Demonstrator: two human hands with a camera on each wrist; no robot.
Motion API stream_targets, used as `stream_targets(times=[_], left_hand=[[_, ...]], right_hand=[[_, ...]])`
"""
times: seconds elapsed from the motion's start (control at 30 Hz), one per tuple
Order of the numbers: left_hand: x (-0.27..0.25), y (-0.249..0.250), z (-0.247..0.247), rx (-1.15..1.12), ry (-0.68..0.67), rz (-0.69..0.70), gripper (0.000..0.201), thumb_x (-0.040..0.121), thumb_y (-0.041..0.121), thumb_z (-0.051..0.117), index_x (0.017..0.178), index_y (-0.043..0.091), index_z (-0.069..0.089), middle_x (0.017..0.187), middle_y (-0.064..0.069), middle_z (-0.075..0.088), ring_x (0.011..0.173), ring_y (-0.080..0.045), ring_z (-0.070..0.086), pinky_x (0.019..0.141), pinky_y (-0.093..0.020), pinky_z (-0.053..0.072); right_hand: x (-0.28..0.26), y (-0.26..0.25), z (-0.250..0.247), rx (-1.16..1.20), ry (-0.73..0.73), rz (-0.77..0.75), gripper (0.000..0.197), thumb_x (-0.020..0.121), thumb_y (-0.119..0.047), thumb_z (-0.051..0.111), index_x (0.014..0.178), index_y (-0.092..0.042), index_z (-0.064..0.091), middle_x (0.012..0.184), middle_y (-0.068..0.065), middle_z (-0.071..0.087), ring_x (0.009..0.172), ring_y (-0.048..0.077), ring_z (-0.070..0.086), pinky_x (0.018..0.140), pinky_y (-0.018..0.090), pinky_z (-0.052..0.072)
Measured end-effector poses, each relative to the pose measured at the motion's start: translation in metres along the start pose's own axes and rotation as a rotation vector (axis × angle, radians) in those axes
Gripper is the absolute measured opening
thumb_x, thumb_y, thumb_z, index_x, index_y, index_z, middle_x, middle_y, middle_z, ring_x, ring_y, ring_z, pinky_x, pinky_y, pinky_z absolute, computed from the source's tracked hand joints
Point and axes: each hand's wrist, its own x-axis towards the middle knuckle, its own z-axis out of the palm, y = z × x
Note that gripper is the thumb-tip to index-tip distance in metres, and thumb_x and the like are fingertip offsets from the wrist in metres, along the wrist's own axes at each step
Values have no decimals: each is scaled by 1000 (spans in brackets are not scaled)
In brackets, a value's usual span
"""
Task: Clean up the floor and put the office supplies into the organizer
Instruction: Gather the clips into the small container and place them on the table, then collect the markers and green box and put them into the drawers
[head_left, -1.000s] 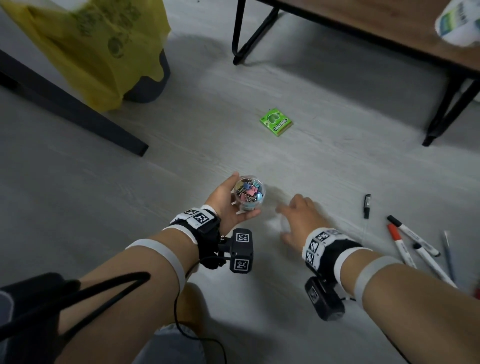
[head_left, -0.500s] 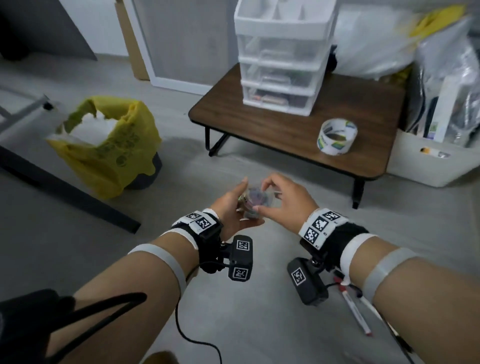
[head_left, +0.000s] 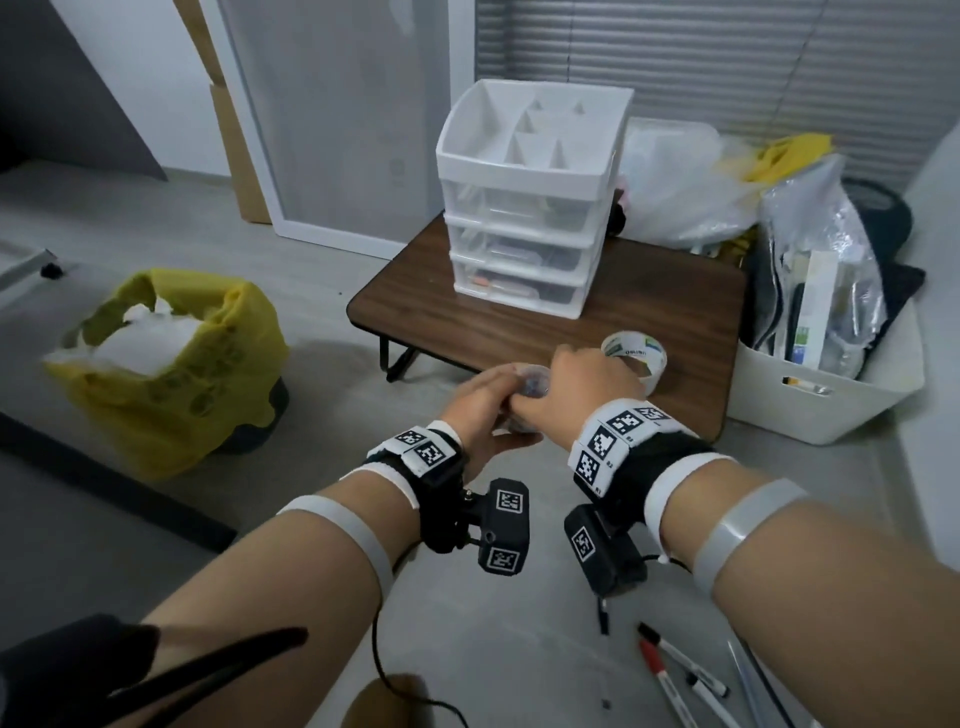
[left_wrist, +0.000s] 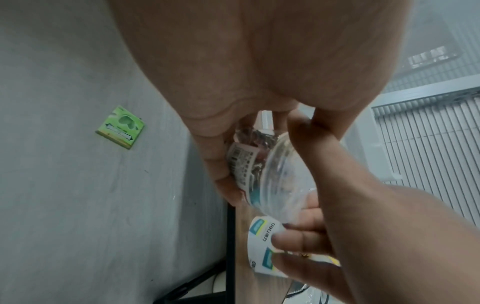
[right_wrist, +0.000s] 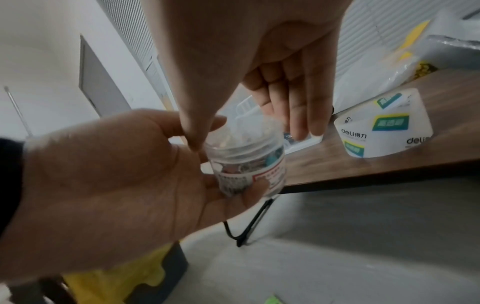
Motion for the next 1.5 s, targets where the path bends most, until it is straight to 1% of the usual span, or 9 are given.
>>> stream_targets(times=[0.2,0.57,0.73,0.87,0.97,1.1,1.2,1.33,1.5], left_hand=[[52,27,-18,-35,28,-40,24,93,25,62,113,16,71,108,-17,71,86,-28,68,72,-42,60],[120,31,-20,-40,-43,30,30,90,28,66,119,21,70,105,-9,73,88,-21,68,77,-43,59],[129,11,-64,135,392,262,20,93,21,56,89,11,73,80,0,64,75,-15,60,65,-30,56],[130,-63,-135,334,565,170,27,87,17,52,64,17,66,59,-3,58,59,-19,54,65,-31,49],[136,-119,-161,778,380,16,24,86,16,63,106,24,73,103,-11,69,86,-25,65,83,-32,52],[146,-170,-160,1251,167,-116,79,81,28,72,148,43,34,159,-17,23,145,-34,29,116,-38,32],[156,-189,-157,1460,-14,-203,88,83,33,71,151,50,18,164,-12,0,151,-36,8,120,-45,22],[158,-204,-153,1685,-28,-192,78,81,30,66,138,63,23,155,-8,15,139,-42,23,106,-57,37],[144,-214,-119,1822,-11,-97,70,82,24,69,138,45,32,133,-12,29,118,-42,35,88,-55,49]], right_hand=[[49,7,3,57,-165,-203,73,72,-55,70,132,-29,38,122,2,43,96,29,63,73,41,55],[110,19,37,151,-26,-28,62,67,-48,72,124,-37,50,112,3,54,96,30,63,76,35,51],[121,25,54,165,-24,88,78,83,-45,64,150,-31,27,136,13,41,108,37,60,77,34,43],[96,15,80,223,198,73,71,81,-31,70,138,-15,32,132,15,34,91,34,59,69,36,49],[66,10,104,222,274,-77,40,86,-28,61,117,-13,42,124,11,40,71,24,49,56,34,40],[25,20,150,249,5,-208,16,91,-31,51,102,-21,46,104,-2,53,71,27,55,61,37,45],[-9,39,186,154,-211,-222,12,93,-32,46,102,-24,49,97,-5,62,67,28,56,61,34,43],[-56,102,231,234,-428,52,11,89,-28,51,98,-24,56,87,-7,55,82,27,60,73,35,51],[-114,187,231,145,-444,417,12,90,-18,46,86,-18,58,86,8,64,78,31,59,72,37,53]])
